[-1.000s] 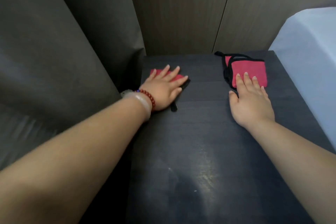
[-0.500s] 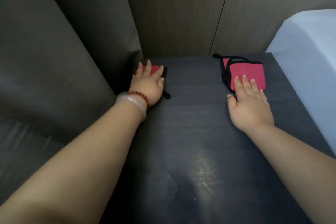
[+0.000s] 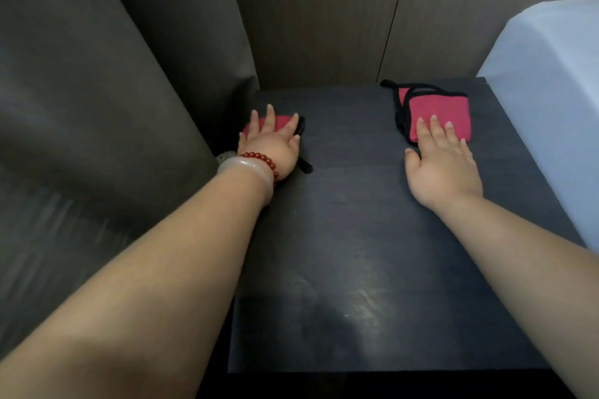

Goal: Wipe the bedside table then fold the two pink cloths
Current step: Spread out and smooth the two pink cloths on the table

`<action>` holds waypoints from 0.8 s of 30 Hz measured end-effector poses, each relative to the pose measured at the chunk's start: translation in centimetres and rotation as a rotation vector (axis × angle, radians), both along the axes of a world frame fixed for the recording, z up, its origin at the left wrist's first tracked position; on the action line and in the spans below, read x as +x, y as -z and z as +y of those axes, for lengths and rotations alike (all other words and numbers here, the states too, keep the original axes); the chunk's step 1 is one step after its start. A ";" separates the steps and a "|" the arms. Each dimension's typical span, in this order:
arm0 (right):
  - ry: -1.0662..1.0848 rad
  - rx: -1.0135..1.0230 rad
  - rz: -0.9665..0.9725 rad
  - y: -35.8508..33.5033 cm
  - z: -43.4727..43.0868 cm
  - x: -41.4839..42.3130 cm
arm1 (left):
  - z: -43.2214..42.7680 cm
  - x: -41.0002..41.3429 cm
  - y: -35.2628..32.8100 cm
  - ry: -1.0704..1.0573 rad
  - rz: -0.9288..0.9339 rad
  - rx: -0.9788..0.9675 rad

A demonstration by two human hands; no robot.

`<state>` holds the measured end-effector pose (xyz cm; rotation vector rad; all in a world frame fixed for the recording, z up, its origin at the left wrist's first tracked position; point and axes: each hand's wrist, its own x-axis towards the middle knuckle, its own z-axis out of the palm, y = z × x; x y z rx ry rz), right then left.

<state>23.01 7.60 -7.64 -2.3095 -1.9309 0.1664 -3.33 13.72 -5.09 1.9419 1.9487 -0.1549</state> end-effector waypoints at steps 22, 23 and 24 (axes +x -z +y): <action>-0.007 -0.012 0.002 0.2 0.0 0.1 | -17.4 -0.8 0.9 0.269 -0.042 0.192; -0.005 -0.012 0.002 0.2 0.0 0.0 | -20.4 -0.9 0.7 0.321 -0.061 0.198; -0.002 -0.012 0.002 0.2 0.0 0.0 | -22.9 -1.0 0.6 0.373 -0.072 0.188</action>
